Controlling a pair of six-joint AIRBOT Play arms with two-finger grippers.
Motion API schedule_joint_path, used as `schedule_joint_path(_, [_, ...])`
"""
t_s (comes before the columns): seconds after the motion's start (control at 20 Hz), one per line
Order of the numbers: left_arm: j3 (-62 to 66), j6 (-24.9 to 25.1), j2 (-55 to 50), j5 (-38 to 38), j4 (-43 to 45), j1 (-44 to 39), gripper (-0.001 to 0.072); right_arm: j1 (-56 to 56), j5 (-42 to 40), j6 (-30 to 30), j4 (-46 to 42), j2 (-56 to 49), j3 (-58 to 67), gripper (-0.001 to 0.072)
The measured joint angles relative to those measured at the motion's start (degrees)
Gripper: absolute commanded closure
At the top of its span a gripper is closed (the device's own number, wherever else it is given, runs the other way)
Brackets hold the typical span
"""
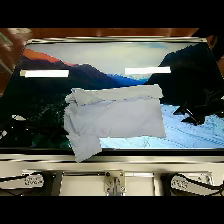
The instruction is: Fold the shirts.
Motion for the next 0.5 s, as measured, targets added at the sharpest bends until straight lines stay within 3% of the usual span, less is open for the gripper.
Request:
schedule_joint_path(0.05, [-0.13,0.13,-0.31,1.51,-0.76,-1.22,0.0665,0.0,0.07,0.02,-0.52,-0.2,-0.5,0.004])
schedule_joint_path(0.5, [0.63,1.38,1.18,0.9,-2.6,-4.7,0.0673,0.02,1.53,-2.19,-1.46,-6.58,-8.74,0.0042])
